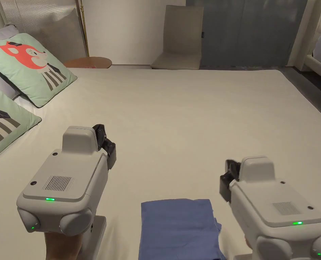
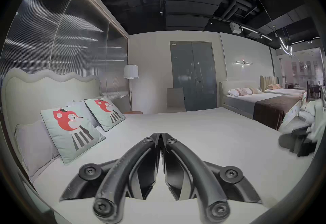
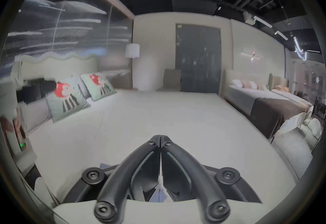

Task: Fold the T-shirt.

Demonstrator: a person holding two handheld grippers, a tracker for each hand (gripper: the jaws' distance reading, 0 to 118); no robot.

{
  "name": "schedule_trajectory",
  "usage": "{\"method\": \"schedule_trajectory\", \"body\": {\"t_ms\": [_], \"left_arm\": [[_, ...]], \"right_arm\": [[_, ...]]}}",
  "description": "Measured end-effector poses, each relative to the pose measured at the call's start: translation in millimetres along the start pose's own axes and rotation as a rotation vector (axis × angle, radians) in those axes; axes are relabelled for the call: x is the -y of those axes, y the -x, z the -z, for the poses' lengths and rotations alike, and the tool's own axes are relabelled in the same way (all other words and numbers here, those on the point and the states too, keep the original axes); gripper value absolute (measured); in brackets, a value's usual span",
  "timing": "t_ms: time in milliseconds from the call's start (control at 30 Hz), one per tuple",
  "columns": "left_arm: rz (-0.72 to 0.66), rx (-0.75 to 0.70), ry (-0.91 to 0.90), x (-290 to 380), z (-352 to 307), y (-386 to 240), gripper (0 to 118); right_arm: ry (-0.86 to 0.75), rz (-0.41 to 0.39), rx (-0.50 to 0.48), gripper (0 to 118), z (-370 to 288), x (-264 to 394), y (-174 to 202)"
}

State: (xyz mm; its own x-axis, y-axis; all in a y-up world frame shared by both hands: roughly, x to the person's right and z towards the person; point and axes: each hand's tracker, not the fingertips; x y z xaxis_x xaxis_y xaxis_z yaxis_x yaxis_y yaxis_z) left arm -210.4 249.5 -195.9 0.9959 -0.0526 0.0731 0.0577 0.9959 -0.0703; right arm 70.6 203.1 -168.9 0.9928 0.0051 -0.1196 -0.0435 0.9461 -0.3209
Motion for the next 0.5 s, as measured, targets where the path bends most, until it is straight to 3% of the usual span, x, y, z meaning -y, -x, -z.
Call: {"method": "schedule_trajectory", "body": {"t_ms": [167, 300, 500], "left_arm": [[-0.005, 0.007, 0.01, 4, 1, 1, 0], [-0.011, 0.016, 0.024, 8, 2, 1, 0], [-0.02, 0.031, 0.075, 21, 7, 2, 0]], "right_arm": [[0.214, 0.026, -0.079, 1, 35, 48, 19], [0.356, 0.031, -0.073, 1, 51, 79, 26], [0.526, -0.023, -0.023, 0, 70, 117, 26]]}}
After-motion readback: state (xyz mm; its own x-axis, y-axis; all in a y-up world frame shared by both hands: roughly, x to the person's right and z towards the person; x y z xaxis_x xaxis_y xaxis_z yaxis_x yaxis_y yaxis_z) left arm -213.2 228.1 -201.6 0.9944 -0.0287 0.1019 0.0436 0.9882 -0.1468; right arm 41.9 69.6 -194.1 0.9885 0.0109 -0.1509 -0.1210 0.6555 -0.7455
